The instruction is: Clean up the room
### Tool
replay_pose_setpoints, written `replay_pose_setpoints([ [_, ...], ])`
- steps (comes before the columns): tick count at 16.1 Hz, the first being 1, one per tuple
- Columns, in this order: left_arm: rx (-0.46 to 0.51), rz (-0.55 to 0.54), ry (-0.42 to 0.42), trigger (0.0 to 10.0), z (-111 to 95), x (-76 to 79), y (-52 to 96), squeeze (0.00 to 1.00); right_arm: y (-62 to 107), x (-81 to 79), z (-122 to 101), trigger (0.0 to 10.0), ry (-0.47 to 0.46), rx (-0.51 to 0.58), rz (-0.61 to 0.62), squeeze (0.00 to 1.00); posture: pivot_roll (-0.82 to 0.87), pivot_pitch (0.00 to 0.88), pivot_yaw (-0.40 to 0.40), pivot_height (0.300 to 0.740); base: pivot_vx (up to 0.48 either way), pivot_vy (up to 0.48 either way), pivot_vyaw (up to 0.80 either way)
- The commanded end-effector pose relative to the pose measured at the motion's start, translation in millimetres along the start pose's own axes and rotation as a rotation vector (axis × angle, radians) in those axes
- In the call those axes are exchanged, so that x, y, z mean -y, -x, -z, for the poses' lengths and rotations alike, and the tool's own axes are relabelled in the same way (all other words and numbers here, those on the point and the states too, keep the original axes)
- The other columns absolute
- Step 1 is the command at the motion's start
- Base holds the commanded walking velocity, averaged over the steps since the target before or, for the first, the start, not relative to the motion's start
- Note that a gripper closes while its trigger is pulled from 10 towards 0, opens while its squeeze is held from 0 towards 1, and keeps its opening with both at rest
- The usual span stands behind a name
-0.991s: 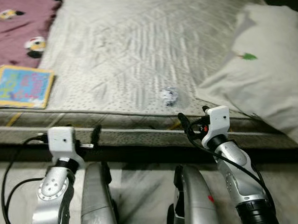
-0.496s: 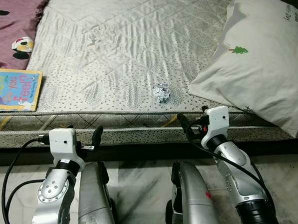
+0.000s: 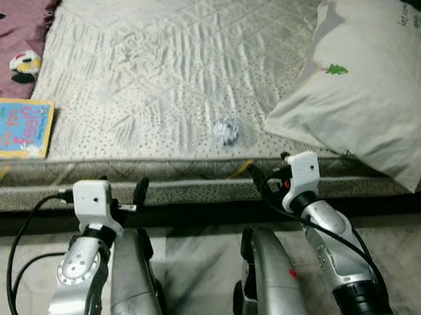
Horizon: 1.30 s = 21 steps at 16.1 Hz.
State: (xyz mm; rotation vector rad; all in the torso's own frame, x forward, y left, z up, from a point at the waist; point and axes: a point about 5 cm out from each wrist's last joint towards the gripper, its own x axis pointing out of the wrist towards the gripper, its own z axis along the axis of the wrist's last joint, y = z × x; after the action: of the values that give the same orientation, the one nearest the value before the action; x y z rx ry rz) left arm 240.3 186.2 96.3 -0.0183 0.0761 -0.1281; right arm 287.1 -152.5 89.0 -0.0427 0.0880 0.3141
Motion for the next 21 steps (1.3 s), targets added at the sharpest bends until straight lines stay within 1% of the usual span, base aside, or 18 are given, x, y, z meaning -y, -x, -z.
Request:
replay_pose_setpoints([
  [1, -0.005, 0.01, -0.002, 10.0, 0.3, 0.4, 1.4, 0.0, -0.5, 1.7, -1.6, 10.0, 0.013, 0.006, 0.0, 0.0, 0.03, 0.187, -0.076, 0.541, 0.319, 0.0, 0.0],
  [6, -0.008, 0.012, 0.001, 10.0, 1.3, 0.4, 0.9, 0.0, -1.0, 1.3, -1.6, 10.0, 0.02, 0.006, -0.006, 0.0, 0.04, 0.185, -0.078, 0.541, 0.342, 0.0, 0.0],
  [7, -0.008, 0.01, 0.0, 10.0, 1.3, 0.2, 0.8, 0.0, -1.5, 0.6, -2.0, 10.0, 0.037, 0.009, -0.018, 0.0, 0.04, 0.185, -0.078, 0.541, 0.311, 0.0, 0.0],
  [8, -0.008, -0.012, -0.001, 10.0, 1.5, -0.9, 1.3, 0.0, -2.3, -2.3, -3.5, 10.0, 0.068, 0.018, -0.045, 0.0, 0.04, 0.185, -0.078, 0.541, 0.0, 0.0, 0.0],
  [10, -0.025, -0.025, -0.008, 10.0, 2.9, -2.1, 1.5, 0.0, -3.7, -3.8, -3.3, 10.0, 0.078, 0.019, -0.062, 0.0, 0.05, 0.184, -0.076, 0.541, 0.0, 0.0, 0.0],
  [12, -0.04, -0.027, -0.012, 10.0, 4.6, -3.2, 2.2, 0.0, -5.3, -3.5, -2.0, 10.0, 0.078, 0.011, -0.082, 0.0, 0.05, 0.184, -0.077, 0.541, 0.0, 0.0, 0.46],
  [14, -0.056, -0.036, -0.013, 10.0, 6.7, -4.9, 6.3, 0.0, -8.3, -5.0, 0.8, 10.0, 0.099, -0.008, -0.14, 0.0, 0.06, 0.187, -0.079, 0.541, 0.0, 0.0, 0.59],
  [17, -0.063, -0.041, -0.014, 10.0, 7.2, -5.0, 8.0, 0.0, -11.3, -7.1, 4.1, 10.0, 0.131, -0.032, -0.202, 0.0, 0.07, 0.19, -0.081, 0.541, 0.0, 0.0, 0.75],
  [18, -0.07, -0.046, -0.016, 10.0, 7.5, -5.8, 9.1, 0.0, -13.8, -10.4, 5.9, 10.0, 0.165, -0.048, -0.259, 0.0, 0.07, 0.191, -0.081, 0.541, 0.0, 0.0, 0.0],
  [20, -0.082, -0.05, -0.022, 10.0, 8.6, -7.7, 11.0, 0.0, -19.5, -13.3, 7.0, 10.0, 0.187, -0.064, -0.292, 0.0, 0.08, 0.192, -0.077, 0.541, 0.0, 0.0, 0.0],
  [21, -0.092, -0.058, -0.031, 10.0, 9.2, -10.5, 14.0, 0.0, -26.0, -14.8, 5.7, 10.0, 0.201, -0.07, -0.303, 0.0, 0.08, 0.192, -0.077, 0.541, 0.0, 0.0, 0.0],
])
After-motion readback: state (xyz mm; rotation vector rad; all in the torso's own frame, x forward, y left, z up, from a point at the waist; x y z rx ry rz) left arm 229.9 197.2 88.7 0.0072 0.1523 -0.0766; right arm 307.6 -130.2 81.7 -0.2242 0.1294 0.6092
